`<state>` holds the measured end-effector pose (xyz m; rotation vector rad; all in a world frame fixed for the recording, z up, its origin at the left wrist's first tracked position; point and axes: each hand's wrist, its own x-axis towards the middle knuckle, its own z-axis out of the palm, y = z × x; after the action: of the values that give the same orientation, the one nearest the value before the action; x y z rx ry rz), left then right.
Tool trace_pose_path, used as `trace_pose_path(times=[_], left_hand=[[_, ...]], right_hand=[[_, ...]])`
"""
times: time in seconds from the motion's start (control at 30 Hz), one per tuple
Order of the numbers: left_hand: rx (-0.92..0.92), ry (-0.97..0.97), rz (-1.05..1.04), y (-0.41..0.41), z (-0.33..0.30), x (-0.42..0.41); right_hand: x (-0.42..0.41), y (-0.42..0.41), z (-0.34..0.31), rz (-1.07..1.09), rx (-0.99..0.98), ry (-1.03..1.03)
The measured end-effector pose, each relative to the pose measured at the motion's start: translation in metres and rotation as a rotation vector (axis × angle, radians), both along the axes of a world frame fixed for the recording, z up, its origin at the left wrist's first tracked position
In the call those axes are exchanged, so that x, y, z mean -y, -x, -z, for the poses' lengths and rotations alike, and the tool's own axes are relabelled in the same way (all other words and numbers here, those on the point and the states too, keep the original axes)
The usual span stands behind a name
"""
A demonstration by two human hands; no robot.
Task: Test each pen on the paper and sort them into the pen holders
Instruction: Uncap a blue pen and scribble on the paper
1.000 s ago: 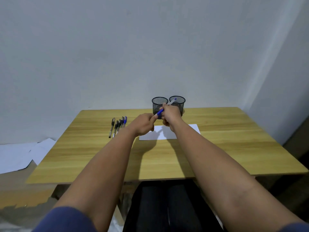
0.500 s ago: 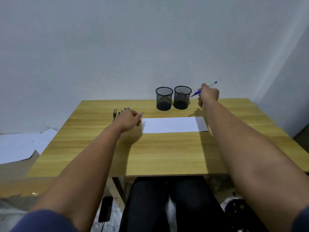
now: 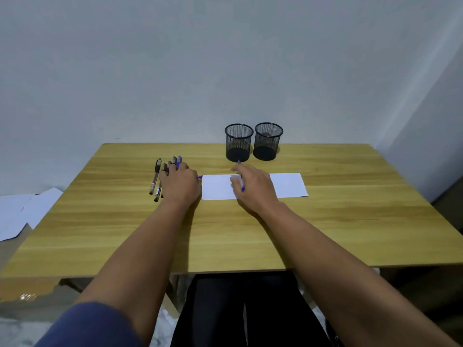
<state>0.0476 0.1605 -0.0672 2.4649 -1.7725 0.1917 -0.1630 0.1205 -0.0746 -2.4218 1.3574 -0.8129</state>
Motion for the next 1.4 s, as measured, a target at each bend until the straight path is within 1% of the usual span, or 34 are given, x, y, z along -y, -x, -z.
trace_pose_path(times=[0.07, 0.13, 0.17, 0.23, 0.3, 0.4, 0.5, 0.7, 0.77, 0.83, 0.87, 0.93, 1.0, 1.07, 1.23, 1.3, 1.4], left_hand=[[-0.049, 0.083, 0.026, 0.002, 0.003, -0.003], [-0.095, 0.169, 0.108, 0.002, 0.006, -0.009], [-0.105, 0.177, 0.166, 0.001, 0.008, -0.012], [-0.107, 0.130, 0.260, 0.000, 0.011, -0.017], [-0.129, 0.077, 0.300, 0.001, 0.013, -0.021], [-0.164, 0.040, 0.335, 0.005, 0.016, -0.023], [-0.150, 0.008, 0.344, 0.006, 0.022, -0.023], [-0.129, 0.009, 0.366, -0.001, 0.022, -0.018], [-0.163, 0.039, 0.363, -0.002, 0.025, -0.018], [-0.190, 0.070, 0.359, -0.002, 0.027, -0.019], [-0.194, 0.082, 0.358, -0.002, 0.028, -0.019], [-0.202, 0.101, 0.357, -0.001, 0.028, -0.020], [-0.213, 0.113, 0.352, -0.002, 0.028, -0.019], [-0.215, 0.116, 0.350, -0.002, 0.028, -0.019], [-0.216, 0.127, 0.352, -0.001, 0.029, -0.017], [-0.224, 0.138, 0.354, -0.001, 0.030, -0.016], [-0.238, 0.165, 0.341, -0.002, 0.031, -0.015]], right_hand=[[-0.003, 0.002, 0.007, -0.010, -0.051, -0.060], [-0.005, 0.007, 0.011, 0.002, -0.079, -0.118], [-0.005, 0.010, 0.013, 0.007, -0.073, -0.128], [-0.005, 0.019, 0.017, 0.017, -0.038, -0.127], [-0.004, 0.027, 0.018, 0.018, -0.021, -0.121], [-0.002, 0.036, 0.021, 0.006, -0.016, -0.118], [-0.002, 0.036, 0.023, -0.004, -0.007, -0.118], [0.001, 0.034, 0.021, -0.010, -0.014, -0.096], [0.001, 0.032, 0.017, -0.004, 0.055, -0.038], [0.000, 0.024, 0.009, -0.007, 0.240, 0.019], [0.000, 0.017, 0.004, -0.015, 0.370, -0.014], [0.005, -0.002, -0.009, -0.017, 0.612, -0.173], [0.015, -0.022, -0.021, 0.018, 0.769, -0.325], [0.023, -0.039, -0.027, 0.051, 0.877, -0.442], [0.034, -0.052, -0.008, 0.075, 0.908, -0.566], [0.036, -0.052, 0.004, 0.080, 0.886, -0.558], [0.038, -0.051, 0.009, 0.011, 0.871, -0.570]])
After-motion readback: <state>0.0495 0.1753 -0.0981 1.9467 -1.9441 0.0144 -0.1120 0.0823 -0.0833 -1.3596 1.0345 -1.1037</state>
